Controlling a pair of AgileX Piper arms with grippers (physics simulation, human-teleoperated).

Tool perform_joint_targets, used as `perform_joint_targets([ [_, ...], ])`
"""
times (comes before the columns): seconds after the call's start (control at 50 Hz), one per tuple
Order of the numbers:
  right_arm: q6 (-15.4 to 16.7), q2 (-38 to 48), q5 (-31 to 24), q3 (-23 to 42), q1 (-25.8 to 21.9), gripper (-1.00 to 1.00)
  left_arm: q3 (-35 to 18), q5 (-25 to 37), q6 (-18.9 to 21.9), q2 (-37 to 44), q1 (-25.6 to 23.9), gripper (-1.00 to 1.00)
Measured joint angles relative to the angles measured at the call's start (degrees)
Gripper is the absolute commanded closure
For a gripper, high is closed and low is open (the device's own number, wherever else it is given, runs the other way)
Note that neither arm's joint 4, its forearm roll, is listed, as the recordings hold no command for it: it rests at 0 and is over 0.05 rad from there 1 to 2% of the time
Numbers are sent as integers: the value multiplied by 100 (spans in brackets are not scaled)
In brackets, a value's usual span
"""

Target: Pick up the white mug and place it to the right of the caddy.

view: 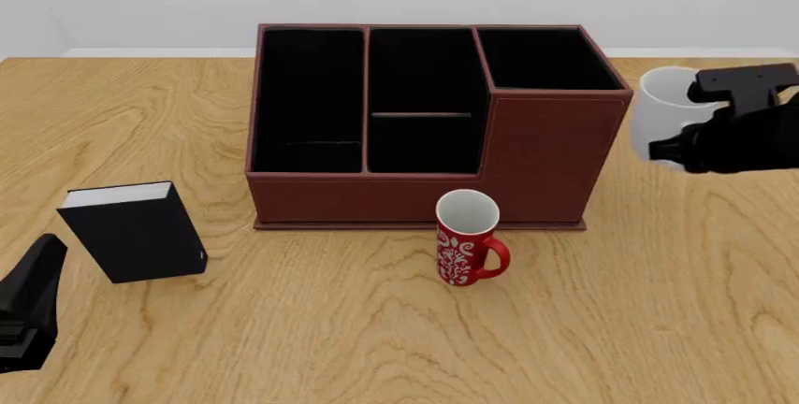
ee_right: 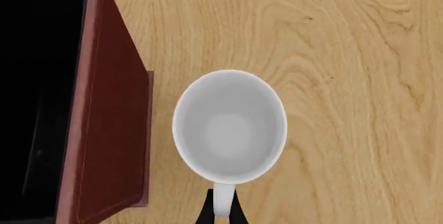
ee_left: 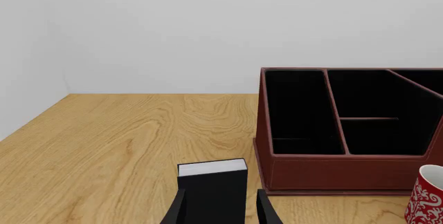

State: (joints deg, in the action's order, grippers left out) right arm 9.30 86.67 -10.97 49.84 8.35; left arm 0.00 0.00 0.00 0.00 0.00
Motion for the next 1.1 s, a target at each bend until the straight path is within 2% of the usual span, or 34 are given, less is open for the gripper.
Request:
perform_joint_targets([
  [1.1,-366,545,713,-451,-298,100,0,0,0,0,0,-100],
])
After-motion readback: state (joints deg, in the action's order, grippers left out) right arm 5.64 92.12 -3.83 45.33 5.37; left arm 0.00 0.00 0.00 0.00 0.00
